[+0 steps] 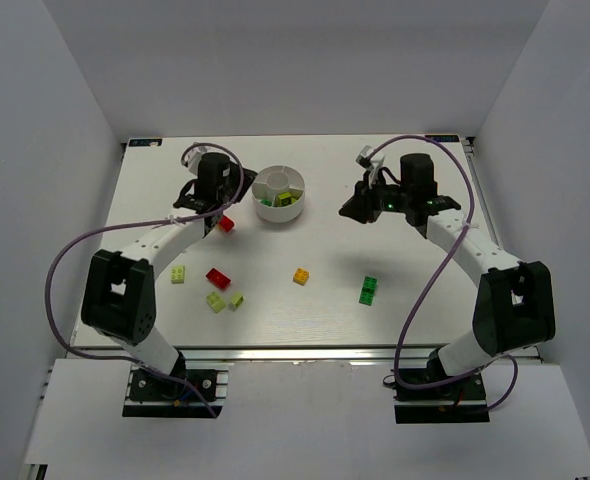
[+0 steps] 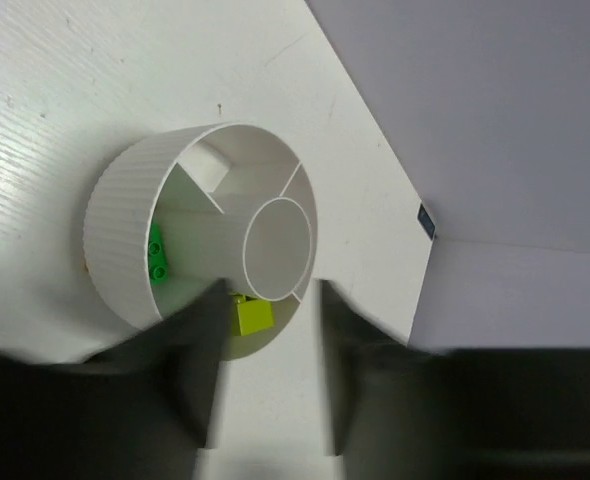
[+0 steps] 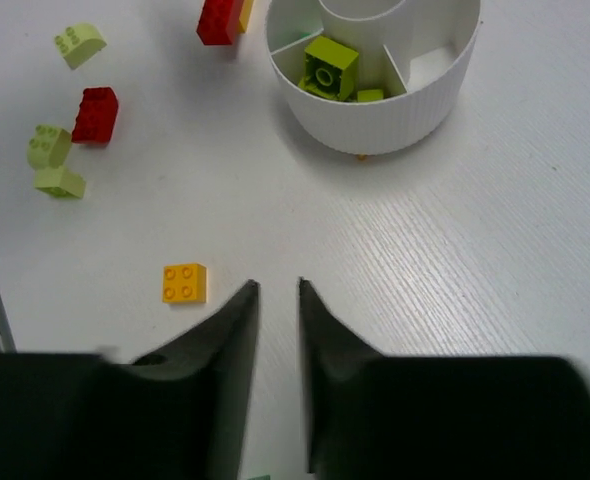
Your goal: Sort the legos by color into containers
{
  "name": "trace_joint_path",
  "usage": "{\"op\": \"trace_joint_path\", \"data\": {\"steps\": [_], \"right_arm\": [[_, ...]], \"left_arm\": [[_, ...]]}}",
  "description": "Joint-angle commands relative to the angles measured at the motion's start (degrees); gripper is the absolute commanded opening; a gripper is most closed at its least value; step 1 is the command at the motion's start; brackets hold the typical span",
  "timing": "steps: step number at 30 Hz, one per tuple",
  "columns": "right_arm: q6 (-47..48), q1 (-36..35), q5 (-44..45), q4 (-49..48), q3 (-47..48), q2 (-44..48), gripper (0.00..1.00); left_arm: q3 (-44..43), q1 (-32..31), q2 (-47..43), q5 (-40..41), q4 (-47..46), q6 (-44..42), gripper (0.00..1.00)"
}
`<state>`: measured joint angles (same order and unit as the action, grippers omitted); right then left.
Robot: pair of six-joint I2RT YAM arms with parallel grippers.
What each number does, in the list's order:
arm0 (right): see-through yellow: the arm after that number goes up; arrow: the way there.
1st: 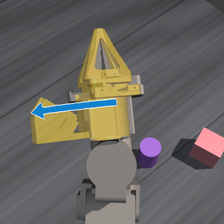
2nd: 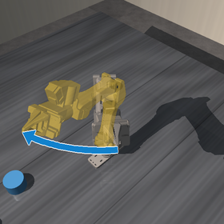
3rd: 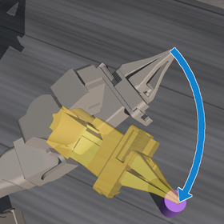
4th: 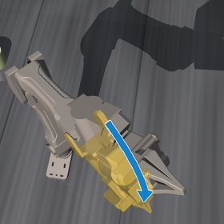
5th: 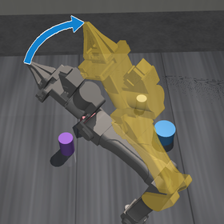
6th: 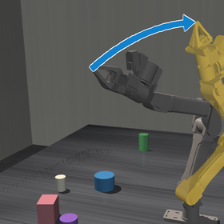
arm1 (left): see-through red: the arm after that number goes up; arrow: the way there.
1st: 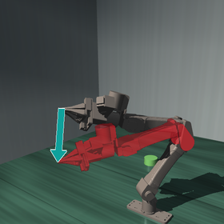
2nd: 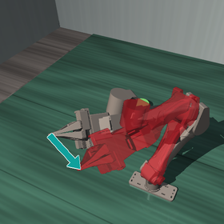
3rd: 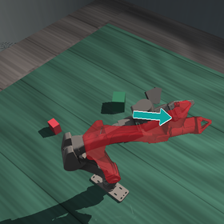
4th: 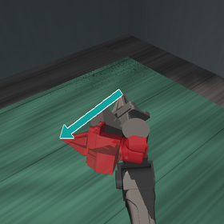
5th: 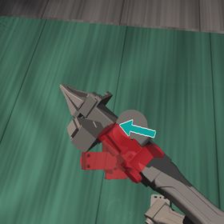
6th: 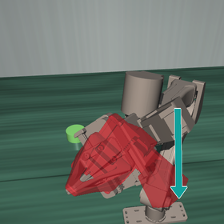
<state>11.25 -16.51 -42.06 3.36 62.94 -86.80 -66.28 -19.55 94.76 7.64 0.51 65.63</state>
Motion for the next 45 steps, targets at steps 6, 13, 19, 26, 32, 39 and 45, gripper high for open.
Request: {"op": "trace_joint_path", "data": {"steps": [6, 13, 19, 26, 32, 39, 45], "right_arm": [[7.5, 0.2, 10.5, 16.1, 5.3, -0.2, 0.67], [11.4, 0.1, 20.9, 38.6, 8.0, -5.3, 0.70], [42.0, -0.1, 6.2, 49.5, 2.7, 1.4, 0.87], [52.7, -0.3, 8.6, 36.5, -9.8, 7.2, 0.89], [51.1, -0.6, 9.5, 33.8, -10.1, 3.7, 0.87], [44.5, -4.2, 13.9, 28.3, -9.7, -0.5, 0.83], [44.5, -5.5, 14.5, 28.9, -10.5, -0.5, 0.82]], "left_arm": [[7.3, 0.3, -18.0, 8.3, 6.1, -9.7, 0.11], [22.1, 1.5, -42.5, 14.0, 16.8, -11.3, 0.80], [29.3, 1.6, -54.8, 15.3, 23.5, -12.2, 0.90], [33.2, 1.6, -59.9, 13.8, 26.8, -9.7, 0.89], [35.5, 1.6, -61.6, 12.6, 27.2, -8.9, 0.88], [35.9, 1.6, -62.2, 13.0, 28.2, -9.2, 0.88], [36.5, 1.6, -63.2, 13.5, 28.5, -8.8, 0.88]]}}
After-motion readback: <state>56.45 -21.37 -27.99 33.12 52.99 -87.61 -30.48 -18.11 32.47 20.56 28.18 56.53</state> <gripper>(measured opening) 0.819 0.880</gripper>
